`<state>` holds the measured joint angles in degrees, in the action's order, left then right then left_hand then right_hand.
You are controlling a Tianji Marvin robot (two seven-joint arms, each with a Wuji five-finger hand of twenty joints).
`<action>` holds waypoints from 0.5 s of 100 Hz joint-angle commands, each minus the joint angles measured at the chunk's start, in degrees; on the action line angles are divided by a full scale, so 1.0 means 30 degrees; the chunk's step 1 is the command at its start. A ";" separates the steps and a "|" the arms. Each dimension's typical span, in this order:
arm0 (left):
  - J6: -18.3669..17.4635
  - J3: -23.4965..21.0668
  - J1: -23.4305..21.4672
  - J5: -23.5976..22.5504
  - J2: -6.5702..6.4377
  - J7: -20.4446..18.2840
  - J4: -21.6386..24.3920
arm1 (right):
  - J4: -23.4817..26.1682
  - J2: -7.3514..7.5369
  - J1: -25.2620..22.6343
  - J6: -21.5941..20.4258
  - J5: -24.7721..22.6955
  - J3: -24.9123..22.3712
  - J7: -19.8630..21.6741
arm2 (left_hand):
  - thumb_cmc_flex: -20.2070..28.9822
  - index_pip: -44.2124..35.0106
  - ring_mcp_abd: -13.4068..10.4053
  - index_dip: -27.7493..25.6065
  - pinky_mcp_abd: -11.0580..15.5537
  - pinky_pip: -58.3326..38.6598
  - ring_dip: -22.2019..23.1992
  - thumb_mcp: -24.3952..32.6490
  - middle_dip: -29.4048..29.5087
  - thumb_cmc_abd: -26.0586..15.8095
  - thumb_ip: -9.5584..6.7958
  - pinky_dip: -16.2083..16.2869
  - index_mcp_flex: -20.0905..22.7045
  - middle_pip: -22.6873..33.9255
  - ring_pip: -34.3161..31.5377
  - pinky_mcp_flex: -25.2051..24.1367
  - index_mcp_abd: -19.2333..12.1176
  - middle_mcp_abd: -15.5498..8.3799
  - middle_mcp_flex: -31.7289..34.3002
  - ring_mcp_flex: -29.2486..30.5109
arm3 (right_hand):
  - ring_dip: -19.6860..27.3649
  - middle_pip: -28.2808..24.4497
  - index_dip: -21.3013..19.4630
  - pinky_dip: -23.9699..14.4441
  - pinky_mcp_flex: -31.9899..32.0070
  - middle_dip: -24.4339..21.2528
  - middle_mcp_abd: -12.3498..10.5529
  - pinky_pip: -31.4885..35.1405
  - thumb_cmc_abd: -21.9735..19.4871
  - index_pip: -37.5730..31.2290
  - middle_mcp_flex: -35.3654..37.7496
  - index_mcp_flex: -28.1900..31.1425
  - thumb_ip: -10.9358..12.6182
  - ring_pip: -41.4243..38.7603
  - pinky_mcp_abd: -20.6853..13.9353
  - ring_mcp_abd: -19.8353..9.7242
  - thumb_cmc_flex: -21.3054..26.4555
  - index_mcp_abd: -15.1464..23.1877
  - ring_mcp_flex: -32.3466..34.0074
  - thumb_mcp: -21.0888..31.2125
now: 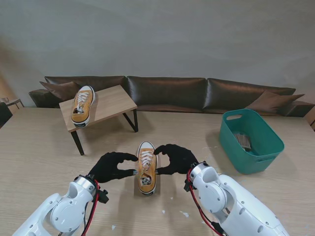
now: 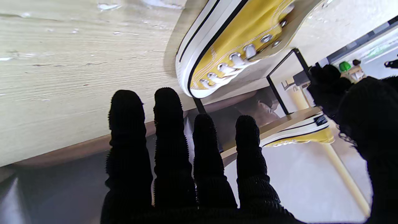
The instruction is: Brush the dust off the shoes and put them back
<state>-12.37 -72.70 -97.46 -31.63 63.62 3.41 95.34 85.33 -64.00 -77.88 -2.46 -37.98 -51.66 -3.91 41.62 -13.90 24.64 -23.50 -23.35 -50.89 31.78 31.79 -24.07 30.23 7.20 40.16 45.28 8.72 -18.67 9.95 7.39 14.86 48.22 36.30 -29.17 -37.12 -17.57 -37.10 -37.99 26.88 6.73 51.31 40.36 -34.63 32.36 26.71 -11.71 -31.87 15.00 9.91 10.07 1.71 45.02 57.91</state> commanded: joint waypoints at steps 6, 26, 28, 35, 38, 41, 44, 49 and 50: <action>-0.0175 -0.0601 -0.0717 -0.0269 0.0071 0.0469 0.0068 | 0.1261 0.0139 -0.0779 0.0445 -0.0232 0.0329 0.0970 | 0.0145 0.0297 0.0122 0.0165 -0.0157 0.1077 -0.0376 -0.0385 0.0332 -0.0690 -0.0683 -0.0296 -0.0386 -0.0237 0.0575 -0.0641 0.0042 -0.0143 -0.0635 -0.1036 | -0.0877 -0.0639 -0.1127 -0.0604 0.6671 0.1176 -0.0690 0.1513 -0.0119 0.0092 0.0633 0.0973 0.0657 -0.1378 0.0239 -0.0048 0.0538 0.0902 0.0713 -0.0679; -0.0291 -0.1352 -0.1427 -0.0512 0.0244 0.1487 0.0054 | 0.2329 0.0289 -0.1493 0.1289 -0.1231 0.1153 0.1079 | 0.0264 0.0297 0.0186 0.0149 -0.0160 0.1528 -0.0461 -0.0481 0.0391 -0.0700 -0.0695 -0.0231 -0.0308 -0.0211 0.0707 -0.0742 0.0129 -0.0097 -0.0630 -0.1091 | -0.1873 -0.1848 -0.2656 -0.0729 0.6538 0.2760 -0.0918 0.2286 0.0442 -0.0109 0.1049 0.3183 0.0743 -0.3221 0.0198 -0.0237 0.0715 0.2040 0.1190 -0.0379; -0.0283 -0.1390 -0.1469 -0.0520 0.0257 0.1551 0.0044 | 0.2408 0.0311 -0.1537 0.1372 -0.1338 0.1257 0.1107 | 0.0283 0.0287 0.0210 0.0143 -0.0164 0.1585 -0.0464 -0.0475 0.0392 -0.0701 -0.0701 -0.0223 -0.0280 -0.0201 0.0713 -0.0776 0.0158 -0.0087 -0.0609 -0.1096 | -0.1963 -0.1950 -0.2735 -0.0725 0.6561 0.2926 -0.0944 0.2303 0.0485 -0.0010 0.0984 0.3289 0.0763 -0.3376 0.0182 -0.0282 0.0719 0.2147 0.1142 -0.0326; -0.0267 -0.1505 -0.1600 -0.0455 0.0293 0.1681 0.0014 | 0.2595 0.0373 -0.1676 0.1652 -0.1675 0.1691 0.1192 | 0.0323 0.0258 0.0240 0.0124 -0.0175 0.1692 -0.0467 -0.0480 0.0389 -0.0745 -0.0709 -0.0183 -0.0204 -0.0174 0.0721 -0.0800 0.0206 -0.0060 -0.0559 -0.1100 | -0.2078 -0.2058 -0.2897 -0.0704 0.6723 0.3184 -0.0998 0.2270 0.0572 0.0067 0.0771 0.3719 0.0786 -0.3554 0.0144 -0.0321 0.0715 0.2506 0.0962 -0.0296; -0.0267 -0.1538 -0.1640 -0.0426 0.0307 0.1736 -0.0006 | 0.2642 0.0401 -0.1709 0.1781 -0.1849 0.1891 0.1224 | 0.0328 0.0243 0.0263 0.0114 -0.0196 0.1733 -0.0466 -0.0495 0.0387 -0.0748 -0.0709 -0.0167 -0.0171 -0.0166 0.0717 -0.0801 0.0222 -0.0035 -0.0539 -0.1084 | -0.2097 -0.2063 -0.2943 -0.0696 0.6786 0.3246 -0.1035 0.2246 0.0602 0.0059 0.0640 0.3945 0.0785 -0.3575 0.0130 -0.0352 0.0669 0.2667 0.0881 -0.0325; -0.0264 -0.1568 -0.1679 -0.0401 0.0317 0.1772 -0.0016 | 0.2652 0.0421 -0.1719 0.1913 -0.2039 0.2117 0.1219 | 0.0313 0.0201 0.0255 0.0095 -0.0206 0.1782 -0.0468 -0.0517 0.0392 -0.0763 -0.0707 -0.0152 -0.0075 -0.0177 0.0724 -0.0815 0.0233 -0.0042 -0.0560 -0.1098 | -0.2107 -0.2028 -0.2962 -0.0685 0.6838 0.3300 -0.1024 0.2219 0.0570 0.0141 0.0415 0.4015 0.0791 -0.3573 0.0100 -0.0375 0.0630 0.2835 0.0759 -0.0338; -0.0256 -0.1596 -0.1715 -0.0396 0.0323 0.1803 -0.0023 | 0.2644 0.0432 -0.1715 0.2082 -0.2219 0.2346 0.1188 | 0.0327 0.0201 0.0236 0.0089 -0.0216 0.1831 -0.0464 -0.0529 0.0391 -0.0784 -0.0710 -0.0137 -0.0085 -0.0170 0.0711 -0.0823 0.0240 -0.0014 -0.0538 -0.1070 | -0.2148 -0.2029 -0.2975 -0.0683 0.6883 0.3434 -0.1010 0.2208 0.0544 0.0439 0.0101 0.3954 0.0808 -0.3634 0.0033 -0.0412 0.0625 0.2940 0.0607 -0.0384; -0.0224 -0.1638 -0.1768 -0.0426 0.0331 0.1858 -0.0033 | 0.2608 0.0442 -0.1674 0.2462 -0.2562 0.2752 0.1095 | 0.0354 0.0201 0.0268 0.0081 -0.0216 0.1881 -0.0466 -0.0543 0.0390 -0.0776 -0.0716 -0.0101 -0.0087 -0.0163 0.0719 -0.0810 0.0224 -0.0079 -0.0519 -0.1081 | -0.2201 -0.2025 -0.2990 -0.0692 0.6878 0.3552 -0.0954 0.2227 0.0482 0.0793 -0.0132 0.3687 0.0822 -0.3748 -0.0025 -0.0434 0.0598 0.2889 0.0576 -0.0435; -0.0218 -0.1646 -0.1778 -0.0429 0.0333 0.1869 -0.0036 | 0.2598 0.0445 -0.1656 0.2538 -0.2636 0.2835 0.1080 | 0.0352 0.0222 0.0267 0.0087 -0.0216 0.1888 -0.0465 -0.0545 0.0388 -0.0774 -0.0717 -0.0094 -0.0135 -0.0158 0.0715 -0.0808 0.0234 -0.0063 -0.0506 -0.1073 | -0.2206 -0.2027 -0.2985 -0.0694 0.6866 0.3561 -0.0962 0.2235 0.0474 0.0848 -0.0146 0.3607 0.0822 -0.3764 -0.0033 -0.0447 0.0586 0.2904 0.0585 -0.0442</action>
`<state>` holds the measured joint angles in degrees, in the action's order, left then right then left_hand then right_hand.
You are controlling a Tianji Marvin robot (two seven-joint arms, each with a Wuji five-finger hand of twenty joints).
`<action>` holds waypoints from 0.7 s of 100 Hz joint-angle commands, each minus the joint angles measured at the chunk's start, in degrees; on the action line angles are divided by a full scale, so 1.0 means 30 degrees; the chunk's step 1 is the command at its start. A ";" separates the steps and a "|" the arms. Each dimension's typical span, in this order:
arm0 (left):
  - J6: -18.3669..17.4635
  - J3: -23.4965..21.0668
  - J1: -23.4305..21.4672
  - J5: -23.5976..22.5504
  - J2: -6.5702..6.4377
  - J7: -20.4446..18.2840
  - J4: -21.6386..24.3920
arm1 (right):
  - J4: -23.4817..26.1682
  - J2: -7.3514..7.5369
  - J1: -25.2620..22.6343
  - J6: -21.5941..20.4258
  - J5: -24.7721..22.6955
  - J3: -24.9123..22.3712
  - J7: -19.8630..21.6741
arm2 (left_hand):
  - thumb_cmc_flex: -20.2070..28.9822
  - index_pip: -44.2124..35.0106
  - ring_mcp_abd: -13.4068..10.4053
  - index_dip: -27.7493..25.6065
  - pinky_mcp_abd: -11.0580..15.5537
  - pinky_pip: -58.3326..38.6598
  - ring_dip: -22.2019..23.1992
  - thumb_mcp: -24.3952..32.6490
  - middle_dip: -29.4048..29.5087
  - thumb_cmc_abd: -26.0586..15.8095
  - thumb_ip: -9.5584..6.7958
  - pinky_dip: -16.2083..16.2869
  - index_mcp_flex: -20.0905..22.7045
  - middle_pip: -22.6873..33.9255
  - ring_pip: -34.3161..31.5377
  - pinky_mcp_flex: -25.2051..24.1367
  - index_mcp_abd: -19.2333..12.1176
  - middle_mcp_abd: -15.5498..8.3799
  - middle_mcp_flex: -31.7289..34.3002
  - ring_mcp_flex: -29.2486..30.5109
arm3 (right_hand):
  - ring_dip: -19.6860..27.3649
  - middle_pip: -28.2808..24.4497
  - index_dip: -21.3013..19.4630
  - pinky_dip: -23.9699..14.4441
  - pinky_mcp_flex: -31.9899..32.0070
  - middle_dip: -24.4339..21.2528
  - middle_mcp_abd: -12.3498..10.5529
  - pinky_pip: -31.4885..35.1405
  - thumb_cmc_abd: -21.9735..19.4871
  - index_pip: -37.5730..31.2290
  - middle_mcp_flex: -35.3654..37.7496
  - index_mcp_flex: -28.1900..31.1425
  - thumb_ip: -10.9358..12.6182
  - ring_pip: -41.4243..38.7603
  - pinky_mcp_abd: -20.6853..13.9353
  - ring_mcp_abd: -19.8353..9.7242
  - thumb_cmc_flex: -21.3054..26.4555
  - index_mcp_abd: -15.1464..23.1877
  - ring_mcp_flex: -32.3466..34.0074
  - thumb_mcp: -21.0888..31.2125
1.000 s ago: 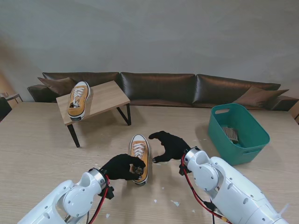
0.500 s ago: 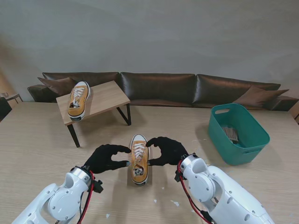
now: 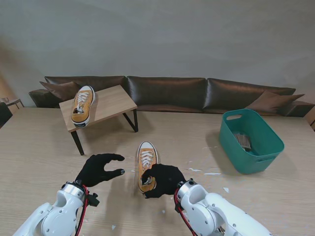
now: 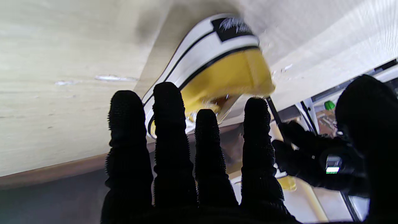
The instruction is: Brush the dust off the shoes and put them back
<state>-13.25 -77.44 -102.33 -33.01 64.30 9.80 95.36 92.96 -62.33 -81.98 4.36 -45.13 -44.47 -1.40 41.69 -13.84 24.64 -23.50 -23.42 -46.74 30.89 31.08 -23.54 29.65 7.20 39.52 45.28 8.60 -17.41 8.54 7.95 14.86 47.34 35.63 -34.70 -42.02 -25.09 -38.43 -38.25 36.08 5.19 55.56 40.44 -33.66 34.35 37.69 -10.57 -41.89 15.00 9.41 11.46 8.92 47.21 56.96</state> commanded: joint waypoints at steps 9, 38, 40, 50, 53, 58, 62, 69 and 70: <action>0.0089 -0.0102 -0.0210 0.0056 0.0139 -0.0119 -0.0094 | -0.0067 -0.0113 -0.0102 0.0999 -0.0687 0.1096 0.0152 | 0.0360 0.0187 0.0284 0.0070 -0.0189 0.0554 -0.0170 -0.0325 0.0207 -0.0615 -0.0723 0.0178 -0.0088 -0.0105 0.0298 -0.0324 0.0063 -0.0068 -0.0171 -0.0859 | -0.0410 -0.0461 -0.0500 -0.0267 0.6858 0.0576 -0.0401 0.0902 0.0361 0.0781 -0.0902 -0.0297 0.0465 -0.0579 -0.0108 -0.0257 0.0124 0.0287 -0.0076 -0.0177; 0.0333 -0.0093 -0.0294 0.0121 0.0174 -0.0020 0.0031 | -0.1104 -0.0371 0.0617 0.3703 -0.2017 0.2854 -0.1095 | 0.0399 0.0081 0.0367 -0.0021 -0.0269 0.0816 -0.0142 -0.0368 0.0136 -0.0677 -0.0740 0.0334 0.0086 -0.0026 0.0225 -0.0350 0.0123 0.0064 0.0006 -0.0779 | -0.0591 -0.1488 -0.1319 -0.0156 0.5750 0.1001 -0.0301 0.1842 0.0907 -0.0089 0.0107 -0.0651 0.0420 -0.1798 0.0003 -0.0541 0.0114 -0.2022 0.1518 0.0615; 0.0353 -0.0086 -0.0294 0.0133 0.0175 -0.0028 0.0038 | -0.1195 -0.0395 0.0674 0.3895 -0.2111 0.2971 -0.1200 | 0.0408 0.0060 0.0389 -0.0032 -0.0276 0.0827 -0.0140 -0.0370 0.0128 -0.0666 -0.0741 0.0344 0.0133 -0.0014 0.0217 -0.0349 0.0129 0.0074 0.0036 -0.0766 | -0.0598 -0.1521 -0.1386 -0.0144 0.5646 0.1004 -0.0281 0.1907 0.0979 -0.0233 0.0202 -0.0498 0.0423 -0.1866 0.0004 -0.0570 0.0193 -0.2097 0.1662 0.0693; 0.0463 -0.0063 -0.0310 0.0185 0.0179 -0.0059 0.0094 | -0.1676 -0.0558 0.1006 0.4816 -0.2323 0.3576 -0.1660 | 0.0424 0.0028 0.0372 -0.0065 -0.0285 0.0897 -0.0133 -0.0383 0.0097 -0.0686 -0.0746 0.0392 0.0182 -0.0006 0.0200 -0.0381 0.0207 0.0125 0.0070 -0.0769 | -0.0636 -0.1775 -0.1925 0.0059 0.5420 0.1051 -0.0187 0.2352 0.1444 -0.1263 0.0479 -0.0181 0.0361 -0.2310 0.0028 -0.0746 0.0373 -0.2607 0.2018 0.1348; 0.0489 -0.0055 -0.0313 0.0200 0.0183 -0.0055 0.0106 | -0.1843 -0.0611 0.1122 0.5013 -0.2368 0.3762 -0.1809 | 0.0420 0.0010 0.0392 -0.0078 -0.0295 0.0907 -0.0125 -0.0388 0.0086 -0.0706 -0.0746 0.0407 0.0213 0.0000 0.0177 -0.0358 0.0199 0.0145 0.0081 -0.0731 | -0.0670 -0.1881 -0.2082 0.0097 0.5334 0.1083 -0.0182 0.2470 0.1589 -0.1578 0.0595 0.0016 0.0343 -0.2475 0.0041 -0.0774 0.0449 -0.2642 0.2143 0.1522; 0.0520 -0.0042 -0.0311 0.0222 0.0189 -0.0042 0.0113 | -0.2143 -0.0691 0.1341 0.5276 -0.2489 0.4090 -0.2070 | 0.0434 -0.0013 0.0395 -0.0099 -0.0298 0.0924 -0.0115 -0.0402 0.0059 -0.0722 -0.0748 0.0440 0.0246 0.0022 0.0155 -0.0344 0.0192 0.0171 0.0123 -0.0705 | -0.0767 -0.2146 -0.2395 0.0127 0.5122 0.1187 -0.0256 0.2725 0.1874 -0.2178 0.0901 0.0369 0.0317 -0.2856 0.0032 -0.0957 0.0571 -0.2801 0.2437 0.1847; 0.0532 -0.0032 -0.0303 0.0233 0.0194 -0.0024 0.0110 | -0.2421 -0.0774 0.1519 0.5436 -0.2556 0.4356 -0.2336 | 0.0449 -0.0016 0.0405 -0.0110 -0.0321 0.0955 -0.0114 -0.0405 0.0039 -0.0708 -0.0751 0.0457 0.0239 0.0034 0.0153 -0.0366 0.0205 0.0230 0.0151 -0.0715 | -0.0892 -0.2436 -0.2684 0.0145 0.4943 0.1339 -0.0324 0.2971 0.2147 -0.2700 0.1203 0.0592 0.0270 -0.3305 0.0045 -0.1139 0.0654 -0.3028 0.2714 0.2179; 0.0530 -0.0017 -0.0281 0.0246 0.0202 0.0009 0.0086 | -0.2984 -0.0958 0.1852 0.5898 -0.2693 0.4895 -0.2886 | 0.0453 -0.0032 0.0401 -0.0134 -0.0347 0.1009 -0.0103 -0.0409 0.0003 -0.0729 -0.0754 0.0487 0.0250 0.0046 0.0134 -0.0366 0.0225 0.0211 0.0173 -0.0716 | -0.1149 -0.3090 -0.3313 0.0202 0.4729 0.1788 -0.0483 0.3320 0.2619 -0.3779 0.1622 0.1070 0.0184 -0.4175 0.0063 -0.1397 0.0707 -0.3157 0.3074 0.2689; 0.0530 -0.0016 -0.0278 0.0249 0.0203 0.0011 0.0083 | -0.3079 -0.0990 0.1905 0.5984 -0.2715 0.4984 -0.2976 | 0.0459 -0.0053 0.0388 -0.0144 -0.0347 0.1015 -0.0098 -0.0407 -0.0001 -0.0731 -0.0756 0.0493 0.0293 0.0044 0.0123 -0.0364 0.0221 0.0240 0.0167 -0.0700 | -0.1178 -0.3176 -0.3401 0.0203 0.4685 0.1849 -0.0494 0.3371 0.2675 -0.3935 0.1693 0.1173 0.0176 -0.4282 0.0063 -0.1411 0.0736 -0.3176 0.3141 0.2738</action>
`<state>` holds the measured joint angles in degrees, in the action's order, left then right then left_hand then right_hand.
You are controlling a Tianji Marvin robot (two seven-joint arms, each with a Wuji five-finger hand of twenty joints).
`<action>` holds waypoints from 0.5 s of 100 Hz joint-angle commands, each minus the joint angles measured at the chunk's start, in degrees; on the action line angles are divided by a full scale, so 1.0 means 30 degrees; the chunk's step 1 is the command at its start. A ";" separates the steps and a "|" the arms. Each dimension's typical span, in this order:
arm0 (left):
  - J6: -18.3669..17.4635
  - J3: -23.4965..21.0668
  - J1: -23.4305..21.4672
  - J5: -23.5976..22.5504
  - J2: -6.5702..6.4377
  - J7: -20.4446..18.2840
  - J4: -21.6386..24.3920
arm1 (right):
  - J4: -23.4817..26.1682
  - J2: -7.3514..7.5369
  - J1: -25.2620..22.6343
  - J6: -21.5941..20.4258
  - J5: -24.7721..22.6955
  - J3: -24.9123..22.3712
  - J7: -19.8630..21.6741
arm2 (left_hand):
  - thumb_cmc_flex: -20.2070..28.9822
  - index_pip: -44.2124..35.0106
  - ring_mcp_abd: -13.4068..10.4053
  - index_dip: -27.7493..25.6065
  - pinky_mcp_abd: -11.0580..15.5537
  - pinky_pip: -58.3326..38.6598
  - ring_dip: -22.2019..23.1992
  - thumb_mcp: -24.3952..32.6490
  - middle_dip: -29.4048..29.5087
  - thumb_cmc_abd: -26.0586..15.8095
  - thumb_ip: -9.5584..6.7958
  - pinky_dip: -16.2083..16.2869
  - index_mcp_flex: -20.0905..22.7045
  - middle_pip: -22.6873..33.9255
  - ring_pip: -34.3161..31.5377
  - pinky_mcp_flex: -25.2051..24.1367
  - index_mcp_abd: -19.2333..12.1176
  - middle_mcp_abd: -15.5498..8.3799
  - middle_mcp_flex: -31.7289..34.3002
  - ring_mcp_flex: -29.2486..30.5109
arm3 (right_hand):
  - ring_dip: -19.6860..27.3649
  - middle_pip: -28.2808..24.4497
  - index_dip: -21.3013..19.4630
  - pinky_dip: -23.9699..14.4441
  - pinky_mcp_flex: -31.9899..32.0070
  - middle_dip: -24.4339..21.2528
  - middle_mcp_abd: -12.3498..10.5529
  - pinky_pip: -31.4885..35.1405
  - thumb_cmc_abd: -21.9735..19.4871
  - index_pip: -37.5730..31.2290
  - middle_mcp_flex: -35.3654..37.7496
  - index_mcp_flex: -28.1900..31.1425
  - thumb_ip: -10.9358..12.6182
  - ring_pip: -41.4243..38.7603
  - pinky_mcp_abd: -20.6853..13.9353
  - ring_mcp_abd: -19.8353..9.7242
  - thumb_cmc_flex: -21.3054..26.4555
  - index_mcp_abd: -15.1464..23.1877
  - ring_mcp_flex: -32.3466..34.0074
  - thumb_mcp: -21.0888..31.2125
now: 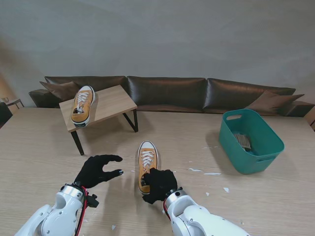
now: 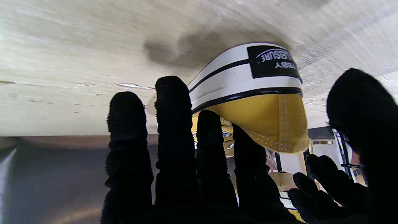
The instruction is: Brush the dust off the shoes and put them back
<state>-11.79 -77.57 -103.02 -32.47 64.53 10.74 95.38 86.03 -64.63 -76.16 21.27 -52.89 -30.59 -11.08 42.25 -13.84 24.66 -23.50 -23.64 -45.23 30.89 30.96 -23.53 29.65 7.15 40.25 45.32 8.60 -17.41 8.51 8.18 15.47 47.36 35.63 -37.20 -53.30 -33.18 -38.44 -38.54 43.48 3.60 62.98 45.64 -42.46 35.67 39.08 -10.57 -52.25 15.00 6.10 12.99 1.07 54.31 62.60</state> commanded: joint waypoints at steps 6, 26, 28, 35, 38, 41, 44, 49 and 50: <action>0.0038 0.0034 -0.0030 0.0090 0.0131 -0.0293 0.0059 | -0.1235 -0.0360 0.0319 0.0880 -0.0299 0.0922 -0.0028 | 0.0264 -0.0051 0.0404 -0.0157 -0.0273 0.0532 -0.0085 -0.0375 -0.0033 -0.0743 -0.0738 0.0277 0.0267 0.0060 0.0103 -0.0350 0.0167 0.0056 0.0194 -0.0700 | -0.0557 -0.0073 -0.1446 0.0183 0.4497 -0.0086 -0.0173 0.1304 0.1278 -0.2192 0.1576 0.1023 0.0111 -0.1625 0.0036 -0.0629 0.0237 -0.0720 0.1130 0.1200; 0.0084 0.0046 -0.0029 0.0203 0.0152 -0.0265 0.0060 | -0.2851 -0.0880 0.1327 0.2338 -0.0533 0.2489 -0.0807 | 0.0290 -0.0064 0.0412 -0.0200 -0.0272 0.0626 -0.0067 -0.0368 -0.0097 -0.0744 -0.0745 0.0351 0.0291 0.0038 0.0078 -0.0396 0.0198 0.0190 0.0174 -0.0734 | -0.1668 -0.4026 -0.6116 -0.0117 0.3341 0.3495 -0.1310 0.3080 0.2595 -0.8847 0.3149 0.1625 -0.0158 -0.6156 -0.0349 -0.2424 0.0413 -0.0852 0.2749 0.2586; 0.0091 0.0045 -0.0033 0.0210 0.0154 -0.0261 0.0067 | -0.3018 -0.0946 0.1385 0.2423 -0.0525 0.2575 -0.0946 | 0.0283 -0.0058 0.0432 -0.0201 -0.0270 0.0642 -0.0063 -0.0372 -0.0106 -0.0752 -0.0744 0.0354 0.0278 0.0048 0.0069 -0.0409 0.0185 0.0177 0.0201 -0.0718 | -0.1773 -0.4410 -0.6644 -0.0162 0.3265 0.3917 -0.1480 0.3256 0.2739 -0.9543 0.3365 0.1770 -0.0181 -0.6669 -0.0359 -0.2629 0.0513 -0.0768 0.2912 0.2725; 0.0103 0.0043 -0.0036 0.0196 0.0164 -0.0209 0.0066 | -0.3421 -0.1070 0.1560 0.2722 -0.0606 0.2856 -0.1243 | 0.0252 -0.0099 0.0422 -0.0223 -0.0268 0.0668 -0.0062 -0.0398 -0.0116 -0.0762 -0.0739 0.0372 0.0372 0.0037 0.0066 -0.0405 0.0175 0.0171 0.0188 -0.0720 | -0.2103 -0.5727 -0.8845 -0.0377 0.2703 0.5890 -0.2306 0.4058 0.3327 -1.2229 0.4672 0.3043 -0.0375 -0.8884 -0.0399 -0.3425 0.0698 -0.0084 0.3905 0.3158; 0.0106 0.0046 -0.0032 0.0202 0.0171 -0.0181 0.0061 | -0.3619 -0.1123 0.1580 0.2766 -0.0681 0.2901 -0.1512 | 0.0281 -0.0077 0.0429 -0.0219 -0.0267 0.0676 -0.0060 -0.0389 -0.0121 -0.0755 -0.0745 0.0381 0.0321 0.0034 0.0061 -0.0403 0.0198 0.0195 0.0186 -0.0710 | -0.2190 -0.6131 -0.9376 -0.0452 0.2366 0.6323 -0.2568 0.4353 0.3527 -1.3074 0.5374 0.3790 -0.0400 -0.9478 -0.0355 -0.3577 0.0868 0.0218 0.4395 0.3282; 0.0119 0.0051 -0.0026 0.0225 0.0177 -0.0167 0.0061 | -0.3838 -0.1182 0.1587 0.2735 -0.0753 0.2919 -0.1886 | 0.0291 -0.0075 0.0436 -0.0221 -0.0271 0.0697 -0.0058 -0.0384 -0.0127 -0.0782 -0.0748 0.0386 0.0322 0.0035 0.0057 -0.0426 0.0227 0.0211 0.0194 -0.0707 | -0.2276 -0.6501 -0.9838 -0.0530 0.1865 0.6650 -0.2865 0.4690 0.3709 -1.4008 0.6285 0.4851 -0.0420 -1.0052 -0.0217 -0.3711 0.1163 0.0669 0.5092 0.3435; 0.0134 0.0055 -0.0020 0.0247 0.0180 -0.0165 0.0062 | -0.4037 -0.1223 0.1583 0.2668 -0.0851 0.2913 -0.2290 | 0.0254 -0.0072 0.0435 -0.0223 -0.0275 0.0712 -0.0056 -0.0405 -0.0129 -0.0795 -0.0743 0.0393 0.0320 0.0027 0.0055 -0.0432 0.0178 0.0211 0.0180 -0.0709 | -0.2234 -0.6630 -1.0369 -0.0503 0.1400 0.7133 -0.3109 0.4949 0.3676 -1.4632 0.7187 0.5882 -0.0430 -1.0448 -0.0135 -0.3775 0.1454 0.1095 0.5743 0.3512; 0.0142 0.0057 -0.0012 0.0271 0.0180 -0.0180 0.0062 | -0.4466 -0.1325 0.1559 0.2437 -0.1024 0.2818 -0.3285 | 0.0252 -0.0073 0.0431 -0.0230 -0.0275 0.0732 -0.0057 -0.0423 -0.0140 -0.0818 -0.0745 0.0410 0.0331 0.0030 0.0060 -0.0428 0.0244 0.0237 0.0200 -0.0725 | -0.2259 -0.6821 -1.0899 -0.0506 0.0544 0.7562 -0.3477 0.5374 0.3228 -1.5512 0.8768 0.7844 -0.0371 -1.0951 -0.0036 -0.3733 0.2021 0.1803 0.6858 0.3635; 0.0142 0.0058 -0.0010 0.0275 0.0180 -0.0182 0.0061 | -0.4546 -0.1346 0.1551 0.2364 -0.1048 0.2787 -0.3489 | 0.0249 -0.0066 0.0430 -0.0229 -0.0275 0.0735 -0.0054 -0.0427 -0.0140 -0.0824 -0.0745 0.0414 0.0317 0.0026 0.0051 -0.0427 0.0247 0.0239 0.0194 -0.0705 | -0.2297 -0.6860 -1.0957 -0.0515 0.0376 0.7607 -0.3530 0.5455 0.3065 -1.5648 0.9086 0.8231 -0.0355 -1.1054 -0.0014 -0.3720 0.2106 0.1905 0.6997 0.3645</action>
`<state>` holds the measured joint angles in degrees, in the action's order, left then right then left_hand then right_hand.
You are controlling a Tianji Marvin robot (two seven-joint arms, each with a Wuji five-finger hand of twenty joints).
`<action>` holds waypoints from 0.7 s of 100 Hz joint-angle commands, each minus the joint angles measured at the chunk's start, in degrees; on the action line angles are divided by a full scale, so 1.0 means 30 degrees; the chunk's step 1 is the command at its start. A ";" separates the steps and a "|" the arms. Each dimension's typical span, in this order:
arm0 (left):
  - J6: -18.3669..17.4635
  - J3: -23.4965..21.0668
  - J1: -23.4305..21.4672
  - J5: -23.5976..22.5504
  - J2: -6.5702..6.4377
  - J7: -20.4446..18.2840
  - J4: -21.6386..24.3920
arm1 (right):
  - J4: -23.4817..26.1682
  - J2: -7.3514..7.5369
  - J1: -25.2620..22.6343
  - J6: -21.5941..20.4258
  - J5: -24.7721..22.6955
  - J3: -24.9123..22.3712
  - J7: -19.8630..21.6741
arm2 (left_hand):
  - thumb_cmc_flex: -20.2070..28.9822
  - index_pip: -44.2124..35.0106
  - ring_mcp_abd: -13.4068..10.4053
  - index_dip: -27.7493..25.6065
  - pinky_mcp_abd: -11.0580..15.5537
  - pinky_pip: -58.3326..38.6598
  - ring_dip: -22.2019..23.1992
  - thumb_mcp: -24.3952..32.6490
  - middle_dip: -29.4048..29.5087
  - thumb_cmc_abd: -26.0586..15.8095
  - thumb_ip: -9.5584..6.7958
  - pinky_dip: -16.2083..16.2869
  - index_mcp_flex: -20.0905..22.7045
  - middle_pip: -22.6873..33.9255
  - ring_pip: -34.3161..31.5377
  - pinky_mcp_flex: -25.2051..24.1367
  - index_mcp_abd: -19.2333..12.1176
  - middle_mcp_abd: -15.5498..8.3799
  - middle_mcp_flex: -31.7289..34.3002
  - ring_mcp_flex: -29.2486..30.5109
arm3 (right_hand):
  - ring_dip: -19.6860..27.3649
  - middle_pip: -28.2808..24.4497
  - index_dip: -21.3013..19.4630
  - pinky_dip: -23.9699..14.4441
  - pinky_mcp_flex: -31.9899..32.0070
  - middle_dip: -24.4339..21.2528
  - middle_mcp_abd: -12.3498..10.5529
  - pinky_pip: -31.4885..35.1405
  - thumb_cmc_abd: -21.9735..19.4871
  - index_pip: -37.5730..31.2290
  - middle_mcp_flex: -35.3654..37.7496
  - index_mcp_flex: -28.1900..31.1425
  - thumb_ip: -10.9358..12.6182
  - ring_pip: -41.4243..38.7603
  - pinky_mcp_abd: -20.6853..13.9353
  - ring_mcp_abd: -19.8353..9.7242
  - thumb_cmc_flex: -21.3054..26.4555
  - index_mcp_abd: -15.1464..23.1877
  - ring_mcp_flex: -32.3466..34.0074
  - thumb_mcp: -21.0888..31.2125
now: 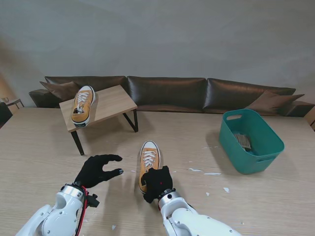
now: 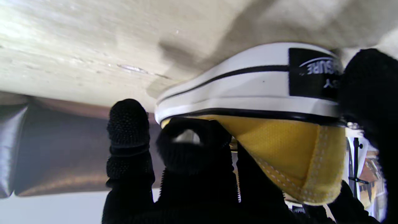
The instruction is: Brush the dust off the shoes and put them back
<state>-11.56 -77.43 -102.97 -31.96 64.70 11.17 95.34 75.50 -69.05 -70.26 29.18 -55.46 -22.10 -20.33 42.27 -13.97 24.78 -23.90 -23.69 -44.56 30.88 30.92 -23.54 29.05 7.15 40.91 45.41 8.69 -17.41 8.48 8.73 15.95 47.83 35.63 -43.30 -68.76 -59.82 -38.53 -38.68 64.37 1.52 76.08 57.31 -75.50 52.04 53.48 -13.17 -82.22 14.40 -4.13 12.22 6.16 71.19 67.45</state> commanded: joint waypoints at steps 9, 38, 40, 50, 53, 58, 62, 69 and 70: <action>0.0066 0.0023 -0.0022 0.0156 0.0121 -0.0355 0.0065 | -0.1079 0.0193 -0.0539 -0.0830 -0.0462 -0.0354 -0.1073 | 0.0233 -0.0110 0.0419 -0.0136 -0.0273 0.0568 -0.0047 -0.0467 -0.0153 -0.0698 -0.0750 0.0218 0.0494 -0.0004 0.0040 -0.0450 0.0080 0.0143 0.0065 -0.0690 | -0.0968 -0.1439 -0.3088 -0.0482 0.0034 0.1341 -0.3030 0.1331 -0.2480 -0.5187 0.4574 0.4812 0.0757 -0.1554 0.0066 -0.0242 0.2665 0.0516 0.1472 0.1729; 0.0292 0.0074 -0.0081 0.0322 0.0160 -0.0295 0.0113 | 0.0940 0.2030 -0.0465 -0.3852 -0.3572 -0.1384 0.0203 | 0.0296 -0.0035 0.0532 -0.0129 -0.0293 0.0701 -0.0030 -0.0610 -0.0165 -0.0899 -0.0778 0.0267 0.0398 -0.0018 0.0012 -0.0475 0.0136 0.0226 0.0131 -0.0631 | -0.0554 0.2945 -0.4766 -0.0162 -0.1492 -0.1472 -0.3596 0.1077 -0.1307 -0.5263 0.4199 0.4876 -0.1974 0.2820 -0.2144 -0.0005 0.4614 -0.1494 0.1474 0.2487; 0.0306 0.0077 -0.0085 0.0330 0.0163 -0.0287 0.0121 | 0.1031 0.2108 -0.0492 -0.4207 -0.3666 -0.1561 0.0234 | 0.0324 -0.0051 0.0569 -0.0135 -0.0293 0.0706 -0.0030 -0.0612 -0.0164 -0.0927 -0.0784 0.0271 0.0438 -0.0022 0.0015 -0.0473 0.0100 0.0188 0.0127 -0.0636 | -0.0582 0.2949 -0.4756 -0.0169 -0.1589 -0.1502 -0.3532 0.1062 -0.1033 -0.5247 0.4249 0.4931 -0.2075 0.2829 -0.2153 0.0039 0.4754 -0.1632 0.1468 0.2629; 0.0342 0.0087 -0.0084 0.0368 0.0173 -0.0264 0.0129 | 0.1547 0.2494 -0.0588 -0.5745 -0.4192 -0.2425 0.0747 | 0.0328 -0.0067 0.0547 -0.0146 -0.0338 0.0785 -0.0023 -0.0707 -0.0169 -0.0956 -0.0789 0.0281 0.0498 -0.0022 0.0007 -0.0514 0.0125 0.0229 0.0158 -0.0619 | -0.0763 0.2902 -0.4786 -0.0310 -0.1798 -0.1477 -0.3425 0.0950 0.0002 -0.5273 0.4257 0.5112 -0.2607 0.2879 -0.2251 0.0070 0.5090 -0.2230 0.1470 0.3537; 0.0347 0.0090 -0.0079 0.0388 0.0172 -0.0281 0.0128 | 0.1608 0.2574 -0.0553 -0.6094 -0.4358 -0.2608 0.0795 | 0.0339 -0.0057 0.0549 -0.0145 -0.0331 0.0806 -0.0021 -0.0721 -0.0167 -0.1002 -0.0795 0.0285 0.0482 -0.0032 0.0008 -0.0514 0.0147 0.0252 0.0143 -0.0625 | -0.0790 0.2868 -0.4808 -0.0355 -0.1903 -0.1447 -0.3404 0.0919 0.0256 -0.5294 0.4268 0.5164 -0.2731 0.2888 -0.2315 0.0087 0.5134 -0.2361 0.1469 0.3816; 0.0353 0.0092 -0.0072 0.0408 0.0169 -0.0310 0.0120 | 0.1701 0.2692 -0.0461 -0.6638 -0.4602 -0.2919 0.0907 | 0.0350 -0.0051 0.0536 -0.0145 -0.0328 0.0831 -0.0014 -0.0768 -0.0168 -0.1025 -0.0801 0.0298 0.0480 -0.0037 -0.0008 -0.0506 0.0148 0.0270 0.0143 -0.0591 | -0.0891 0.2845 -0.4831 -0.0434 -0.2053 -0.1424 -0.3409 0.0837 0.0673 -0.5334 0.4309 0.5259 -0.2940 0.2850 -0.2351 0.0136 0.5257 -0.2547 0.1460 0.4199; 0.0365 0.0101 -0.0063 0.0430 0.0169 -0.0327 0.0112 | 0.1763 0.2764 -0.0392 -0.6986 -0.4763 -0.3182 0.1008 | 0.0371 -0.0049 0.0585 -0.0146 -0.0328 0.0843 -0.0018 -0.0790 -0.0167 -0.1027 -0.0807 0.0308 0.0480 -0.0043 0.0008 -0.0502 0.0189 0.0293 0.0135 -0.0621 | -0.0997 0.2833 -0.4825 -0.0496 -0.2184 -0.1422 -0.3377 0.0787 0.1005 -0.5343 0.4390 0.5357 -0.3053 0.2778 -0.2382 0.0161 0.5336 -0.2678 0.1453 0.4474; 0.0407 0.0115 -0.0050 0.0490 0.0169 -0.0366 0.0111 | 0.1823 0.2828 -0.0293 -0.7523 -0.4905 -0.3684 0.1088 | 0.0394 -0.0076 0.0617 -0.0161 -0.0358 0.0892 -0.0011 -0.0855 -0.0170 -0.1071 -0.0817 0.0324 0.0554 -0.0042 -0.0005 -0.0517 0.0194 0.0283 0.0152 -0.0596 | -0.1188 0.2807 -0.4805 -0.0592 -0.2421 -0.1407 -0.3265 0.0765 0.1358 -0.5343 0.4486 0.5471 -0.3170 0.2579 -0.2363 0.0177 0.5465 -0.2834 0.1457 0.4775; 0.0415 0.0117 -0.0049 0.0496 0.0169 -0.0373 0.0112 | 0.1830 0.2833 -0.0283 -0.7591 -0.4921 -0.3761 0.1087 | 0.0393 -0.0072 0.0620 -0.0161 -0.0361 0.0899 -0.0011 -0.0861 -0.0169 -0.1085 -0.0818 0.0324 0.0544 -0.0048 -0.0004 -0.0517 0.0192 0.0295 0.0142 -0.0599 | -0.1212 0.2798 -0.4803 -0.0604 -0.2442 -0.1401 -0.3250 0.0761 0.1387 -0.5342 0.4505 0.5481 -0.3179 0.2551 -0.2358 0.0191 0.5486 -0.2864 0.1457 0.4811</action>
<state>-10.61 -77.16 -102.99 -30.82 64.87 11.21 95.38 80.24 -60.98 -72.26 6.68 -69.93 -32.09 -17.68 42.27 -14.11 25.31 -23.99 -23.80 -43.17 30.88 29.62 -23.54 27.98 6.11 41.00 45.44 8.69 -17.40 8.22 8.83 16.56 47.90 35.55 -45.69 -60.20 -66.54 -38.57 -38.69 62.42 1.65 77.77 61.57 -73.83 61.84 60.87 -25.61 -74.34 7.93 -2.56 17.28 3.19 74.82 70.12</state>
